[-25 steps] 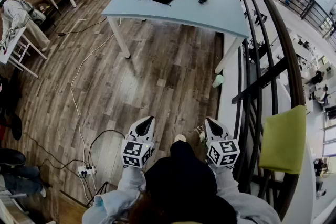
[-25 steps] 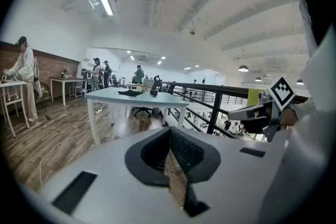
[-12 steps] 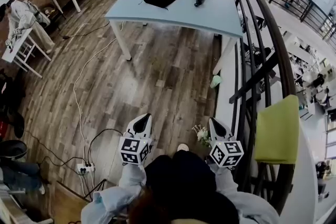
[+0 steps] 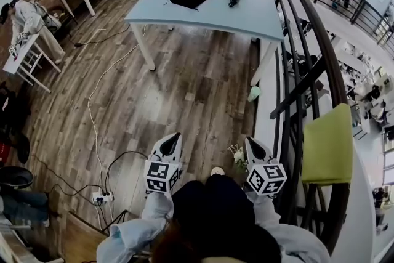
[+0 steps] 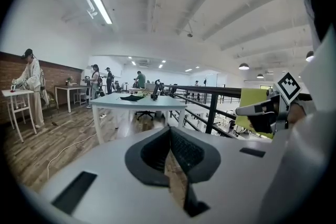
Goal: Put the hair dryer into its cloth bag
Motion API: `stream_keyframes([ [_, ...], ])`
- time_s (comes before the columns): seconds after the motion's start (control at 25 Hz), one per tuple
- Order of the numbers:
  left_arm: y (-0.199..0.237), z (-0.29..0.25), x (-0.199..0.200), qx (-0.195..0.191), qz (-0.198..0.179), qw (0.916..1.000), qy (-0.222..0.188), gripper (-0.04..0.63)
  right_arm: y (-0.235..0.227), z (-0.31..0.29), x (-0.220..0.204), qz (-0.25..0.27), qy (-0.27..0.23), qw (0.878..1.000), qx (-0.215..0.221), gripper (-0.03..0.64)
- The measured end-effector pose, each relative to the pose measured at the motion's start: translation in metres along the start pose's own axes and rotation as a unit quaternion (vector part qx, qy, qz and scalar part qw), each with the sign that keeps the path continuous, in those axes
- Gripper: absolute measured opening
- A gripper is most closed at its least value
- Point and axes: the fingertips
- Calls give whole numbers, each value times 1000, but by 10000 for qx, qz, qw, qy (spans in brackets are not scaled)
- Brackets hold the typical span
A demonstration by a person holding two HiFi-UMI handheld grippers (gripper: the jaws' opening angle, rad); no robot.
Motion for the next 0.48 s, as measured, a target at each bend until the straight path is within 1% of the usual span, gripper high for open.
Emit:
stream_keyframes([
  [0.12,4,4,0,-49,-95,9999,-6,17,9,-1,-6,-118,40,9999,17,6],
  [0.28,9,5,-1,-76,-43,10000,-22,17,22,-9,-14,-173,137,9997,77,6],
  [0.48,29,-9,0,-34,-35,10000,62,17,23,-36,-3,-138,186,9997,93,6],
])
Point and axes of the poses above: the fingertips, and each gripper's own axes: z backward along the fingers, y to its left, x out of its top, and after that the axes turned 13 degrees about -x, right-handed
